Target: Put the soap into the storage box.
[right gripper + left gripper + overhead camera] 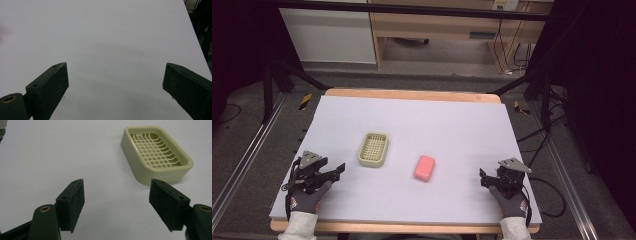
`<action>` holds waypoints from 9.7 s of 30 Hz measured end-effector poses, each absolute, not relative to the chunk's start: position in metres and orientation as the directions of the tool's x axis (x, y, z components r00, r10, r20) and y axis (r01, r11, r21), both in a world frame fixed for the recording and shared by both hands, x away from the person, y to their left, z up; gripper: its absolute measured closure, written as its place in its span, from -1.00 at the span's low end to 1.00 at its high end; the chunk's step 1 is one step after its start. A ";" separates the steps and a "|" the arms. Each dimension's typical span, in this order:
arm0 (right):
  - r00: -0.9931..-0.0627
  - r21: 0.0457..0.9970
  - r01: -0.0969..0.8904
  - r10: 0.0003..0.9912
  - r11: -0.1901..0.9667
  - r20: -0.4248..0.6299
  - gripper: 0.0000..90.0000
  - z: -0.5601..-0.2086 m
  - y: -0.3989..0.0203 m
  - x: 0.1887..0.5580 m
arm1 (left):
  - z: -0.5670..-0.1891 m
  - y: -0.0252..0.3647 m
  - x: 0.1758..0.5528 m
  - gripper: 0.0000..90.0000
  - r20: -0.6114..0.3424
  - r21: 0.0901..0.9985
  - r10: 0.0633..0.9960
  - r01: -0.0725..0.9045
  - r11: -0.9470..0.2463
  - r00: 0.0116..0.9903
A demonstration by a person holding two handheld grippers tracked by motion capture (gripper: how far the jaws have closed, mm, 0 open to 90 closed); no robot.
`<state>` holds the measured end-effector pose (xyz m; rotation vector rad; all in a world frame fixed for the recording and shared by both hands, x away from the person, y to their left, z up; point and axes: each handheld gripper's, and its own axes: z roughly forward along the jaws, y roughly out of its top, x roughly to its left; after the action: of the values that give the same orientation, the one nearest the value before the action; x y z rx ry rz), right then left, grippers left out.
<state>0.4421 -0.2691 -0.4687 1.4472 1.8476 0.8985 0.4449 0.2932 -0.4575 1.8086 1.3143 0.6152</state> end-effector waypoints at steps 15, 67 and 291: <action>-0.207 0.809 0.563 0.976 0.170 -0.061 -0.86 -0.469 -0.268 0.441 | -0.453 0.281 0.440 -0.38 -0.059 0.835 0.921 0.525 -0.165 0.385; -0.192 0.808 0.570 0.980 0.150 -0.047 -0.87 -0.469 -0.267 0.444 | -0.440 0.244 0.437 -0.53 -0.066 0.852 0.885 0.488 -0.190 0.460; -0.192 0.801 0.580 0.980 0.150 -0.044 -0.87 -0.469 -0.263 0.445 | -0.476 0.025 0.493 -0.18 0.032 0.685 0.751 0.533 -0.497 0.659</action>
<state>0.4454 -0.2630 -0.4688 1.4872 1.8483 0.8851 0.4932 0.0253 -0.4764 2.2216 0.9893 0.4336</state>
